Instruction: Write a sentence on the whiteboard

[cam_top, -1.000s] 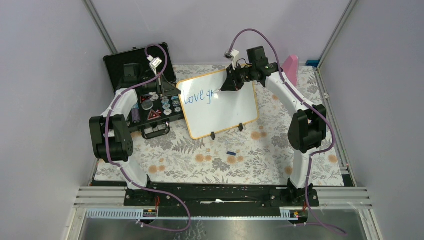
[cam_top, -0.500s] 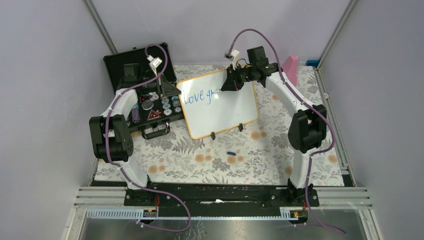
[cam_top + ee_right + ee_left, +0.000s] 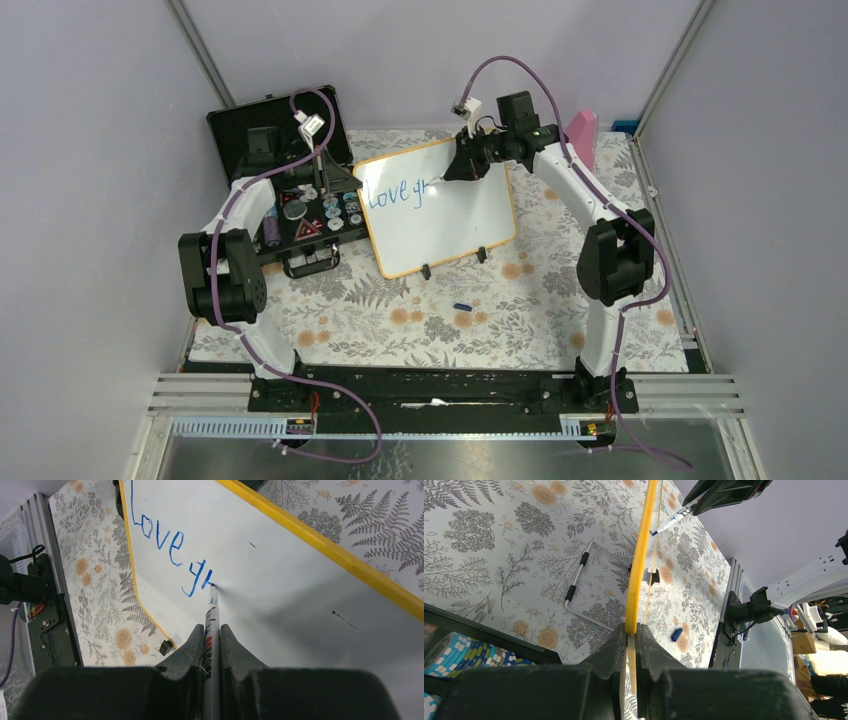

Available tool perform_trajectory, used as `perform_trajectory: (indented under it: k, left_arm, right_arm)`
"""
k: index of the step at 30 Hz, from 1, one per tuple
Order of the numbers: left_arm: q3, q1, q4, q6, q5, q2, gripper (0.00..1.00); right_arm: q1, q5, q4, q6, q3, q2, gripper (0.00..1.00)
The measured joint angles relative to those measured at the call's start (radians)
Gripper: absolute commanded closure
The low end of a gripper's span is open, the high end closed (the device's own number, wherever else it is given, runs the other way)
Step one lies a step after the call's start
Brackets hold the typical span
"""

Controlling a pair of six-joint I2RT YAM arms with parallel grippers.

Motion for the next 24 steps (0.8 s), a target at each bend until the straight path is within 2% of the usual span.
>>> perform_trajectory:
  k: [12, 24]
  left_arm:
    - [0.000, 0.000, 0.000, 0.000, 0.001, 0.000, 1.00]
    - [0.000, 0.000, -0.002, 0.001, 0.001, 0.000, 1.00]
  right_arm:
    - [-0.008, -0.045, -0.015, -0.008, -0.001, -0.047, 1.00]
    - [-0.019, -0.028, -0.017, -0.028, -0.022, -0.065, 1.00]
